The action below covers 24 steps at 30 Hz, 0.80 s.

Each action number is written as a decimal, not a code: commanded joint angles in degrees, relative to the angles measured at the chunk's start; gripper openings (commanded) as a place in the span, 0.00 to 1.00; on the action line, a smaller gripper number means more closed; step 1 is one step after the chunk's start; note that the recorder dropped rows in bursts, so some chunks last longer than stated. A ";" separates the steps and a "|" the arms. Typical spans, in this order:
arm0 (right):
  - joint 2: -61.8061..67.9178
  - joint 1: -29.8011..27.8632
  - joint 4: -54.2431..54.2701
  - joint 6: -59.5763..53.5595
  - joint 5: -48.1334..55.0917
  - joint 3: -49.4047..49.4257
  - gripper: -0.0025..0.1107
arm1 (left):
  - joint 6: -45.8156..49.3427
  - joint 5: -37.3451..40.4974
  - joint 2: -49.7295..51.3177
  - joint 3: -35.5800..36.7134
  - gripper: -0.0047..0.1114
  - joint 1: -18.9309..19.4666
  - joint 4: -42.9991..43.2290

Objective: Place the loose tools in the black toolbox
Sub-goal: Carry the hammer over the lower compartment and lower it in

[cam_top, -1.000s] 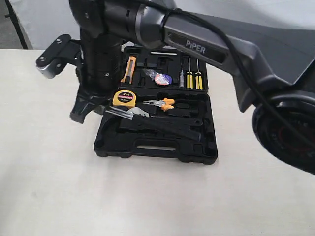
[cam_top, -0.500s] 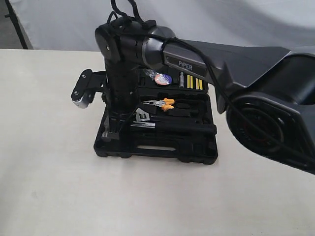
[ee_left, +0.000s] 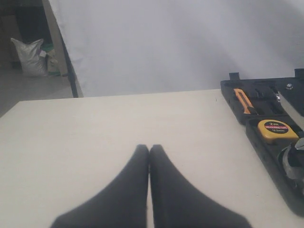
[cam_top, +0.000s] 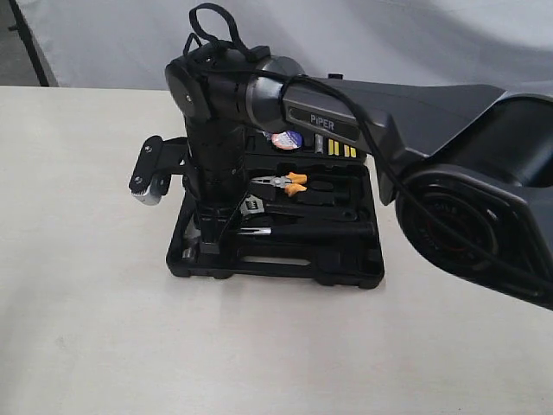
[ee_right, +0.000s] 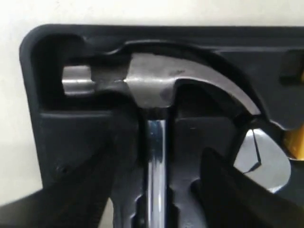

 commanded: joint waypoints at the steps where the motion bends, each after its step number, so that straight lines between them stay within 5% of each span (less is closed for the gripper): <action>1: -1.78 0.04 2.11 -2.09 0.39 -0.08 0.65 | -0.59 -0.97 -0.46 0.53 0.05 0.19 -0.78; 6: -6.27 -0.82 2.11 -0.78 0.39 -0.18 0.54 | -0.59 -0.97 -0.46 0.53 0.05 0.19 -0.78; 13: -8.26 -2.46 4.08 2.81 0.39 0.34 0.04 | -0.59 -0.97 -0.46 0.53 0.05 0.19 -0.78; 24: -4.14 -4.74 4.24 5.72 0.39 6.15 0.02 | -0.59 -0.97 -0.46 0.53 0.05 0.19 -0.78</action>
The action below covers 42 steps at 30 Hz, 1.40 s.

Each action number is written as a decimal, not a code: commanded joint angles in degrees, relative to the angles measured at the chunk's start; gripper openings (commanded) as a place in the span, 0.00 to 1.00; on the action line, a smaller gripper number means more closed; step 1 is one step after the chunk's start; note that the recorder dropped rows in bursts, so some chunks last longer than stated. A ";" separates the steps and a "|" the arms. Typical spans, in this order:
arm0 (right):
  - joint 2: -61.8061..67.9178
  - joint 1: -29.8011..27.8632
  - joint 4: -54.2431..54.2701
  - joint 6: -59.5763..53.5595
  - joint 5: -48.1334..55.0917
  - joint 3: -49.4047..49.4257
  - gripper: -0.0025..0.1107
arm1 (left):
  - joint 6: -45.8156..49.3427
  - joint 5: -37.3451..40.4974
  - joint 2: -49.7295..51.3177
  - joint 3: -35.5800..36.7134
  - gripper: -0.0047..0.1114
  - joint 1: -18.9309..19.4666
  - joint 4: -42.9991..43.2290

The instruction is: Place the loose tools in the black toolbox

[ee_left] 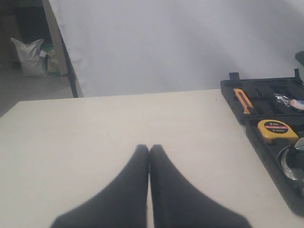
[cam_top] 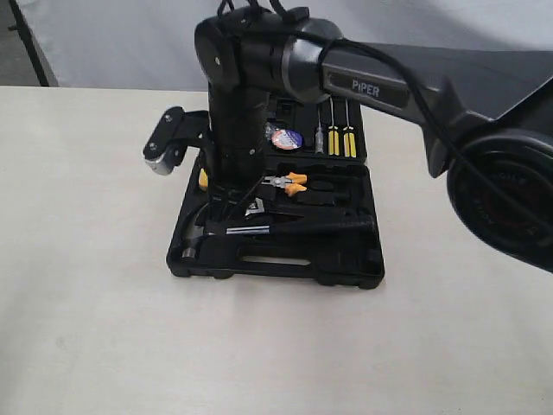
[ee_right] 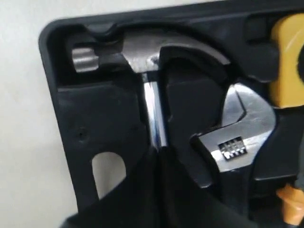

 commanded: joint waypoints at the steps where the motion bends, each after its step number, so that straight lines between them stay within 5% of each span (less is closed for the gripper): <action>1: 1.73 -1.83 0.20 1.84 0.17 1.65 0.02 | -0.59 -0.97 -0.46 0.53 0.05 0.19 -0.78; 26: 0.39 -1.81 9.20 1.42 -3.51 -1.27 0.02 | -0.59 -0.97 -0.46 0.53 0.05 0.19 -0.78; 42: 7.73 -1.78 2.31 3.93 -1.46 -1.27 0.02 | -0.59 -0.97 -0.46 0.53 0.05 0.19 -0.78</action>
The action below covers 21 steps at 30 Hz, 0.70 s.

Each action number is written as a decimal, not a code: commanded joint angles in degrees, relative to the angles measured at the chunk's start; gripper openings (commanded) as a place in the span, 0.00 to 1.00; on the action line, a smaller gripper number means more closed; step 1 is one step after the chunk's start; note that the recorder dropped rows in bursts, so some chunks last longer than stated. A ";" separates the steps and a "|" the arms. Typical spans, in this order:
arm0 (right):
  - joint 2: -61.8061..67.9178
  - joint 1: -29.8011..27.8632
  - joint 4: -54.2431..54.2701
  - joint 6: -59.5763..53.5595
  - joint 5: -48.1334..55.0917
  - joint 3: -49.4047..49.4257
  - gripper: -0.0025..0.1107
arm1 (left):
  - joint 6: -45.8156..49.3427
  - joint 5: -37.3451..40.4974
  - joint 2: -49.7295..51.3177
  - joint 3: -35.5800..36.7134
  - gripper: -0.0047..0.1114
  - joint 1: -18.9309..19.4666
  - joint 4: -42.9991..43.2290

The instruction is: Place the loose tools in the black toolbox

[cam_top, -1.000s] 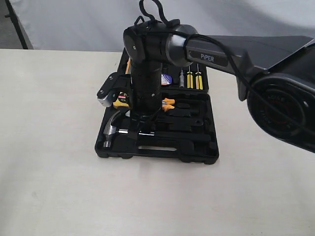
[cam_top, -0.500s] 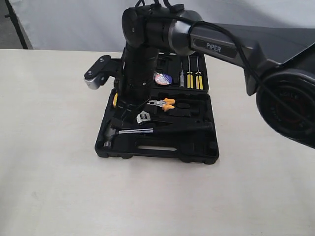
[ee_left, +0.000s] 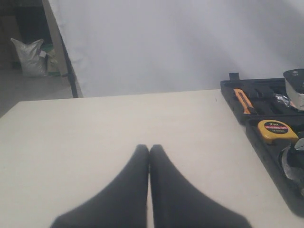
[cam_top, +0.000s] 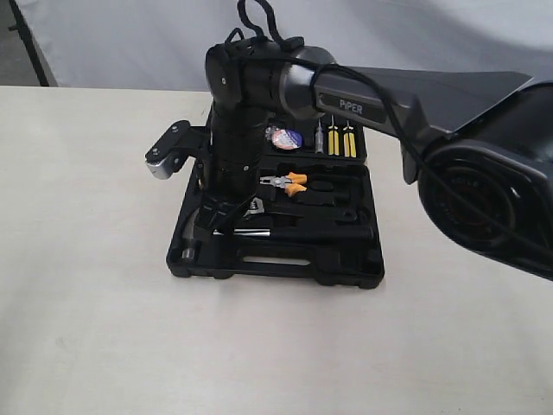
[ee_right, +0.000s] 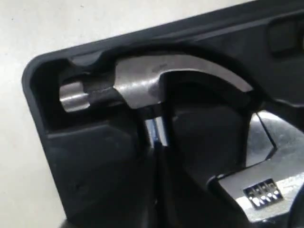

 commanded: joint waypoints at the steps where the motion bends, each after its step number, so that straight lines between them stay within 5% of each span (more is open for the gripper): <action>1: 2.89 -0.36 -3.81 1.93 0.66 0.60 0.02 | -0.59 -0.97 -0.46 0.53 0.05 0.19 -0.78; 21: -7.82 -0.48 -8.43 6.39 2.29 0.60 0.02 | -0.59 -0.97 -0.46 0.53 0.05 0.19 -0.78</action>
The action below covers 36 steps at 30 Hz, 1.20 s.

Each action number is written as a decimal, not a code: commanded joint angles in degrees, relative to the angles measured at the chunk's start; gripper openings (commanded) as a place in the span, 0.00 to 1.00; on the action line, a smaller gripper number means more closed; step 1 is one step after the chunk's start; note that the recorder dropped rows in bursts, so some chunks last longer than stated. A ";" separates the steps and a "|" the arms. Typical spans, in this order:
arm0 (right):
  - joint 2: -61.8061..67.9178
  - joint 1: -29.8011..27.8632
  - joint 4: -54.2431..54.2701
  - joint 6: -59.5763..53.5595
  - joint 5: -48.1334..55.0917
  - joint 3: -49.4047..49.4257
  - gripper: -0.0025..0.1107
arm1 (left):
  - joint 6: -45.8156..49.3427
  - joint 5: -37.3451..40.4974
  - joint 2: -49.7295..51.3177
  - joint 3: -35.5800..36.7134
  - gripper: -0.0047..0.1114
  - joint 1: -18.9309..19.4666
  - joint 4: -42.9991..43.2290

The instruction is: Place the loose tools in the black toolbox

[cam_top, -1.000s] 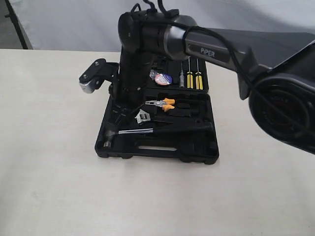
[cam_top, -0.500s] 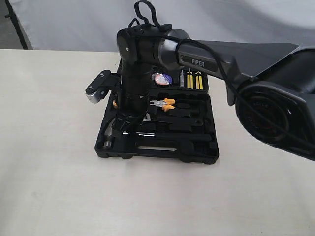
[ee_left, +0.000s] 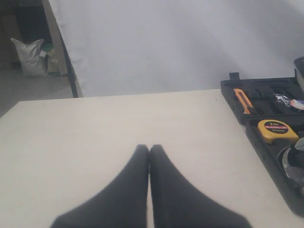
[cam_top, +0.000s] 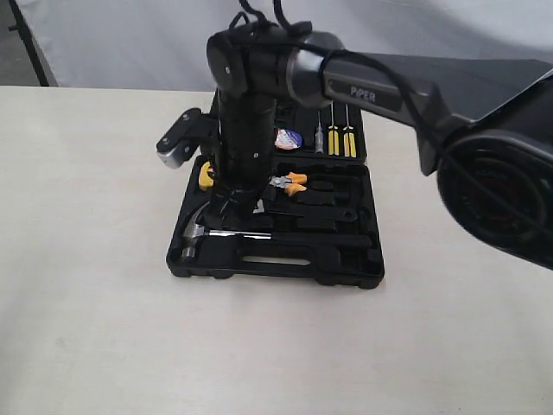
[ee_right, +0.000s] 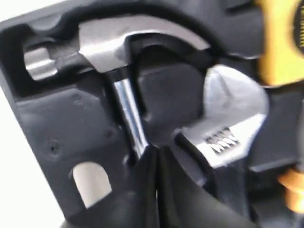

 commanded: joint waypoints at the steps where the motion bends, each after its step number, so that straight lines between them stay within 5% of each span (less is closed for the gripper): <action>1: -4.15 -0.59 -2.30 1.54 0.88 -0.09 0.02 | -0.59 -0.97 -0.46 0.53 0.05 0.19 -0.78; 24: -2.61 -4.39 -2.62 6.75 -5.19 13.93 0.02 | -0.59 -0.97 -0.46 0.53 0.05 0.19 -0.78; 36: -19.54 -4.39 -4.11 12.05 -6.28 13.93 0.02 | -0.59 -0.97 -0.46 0.53 0.05 0.19 -0.78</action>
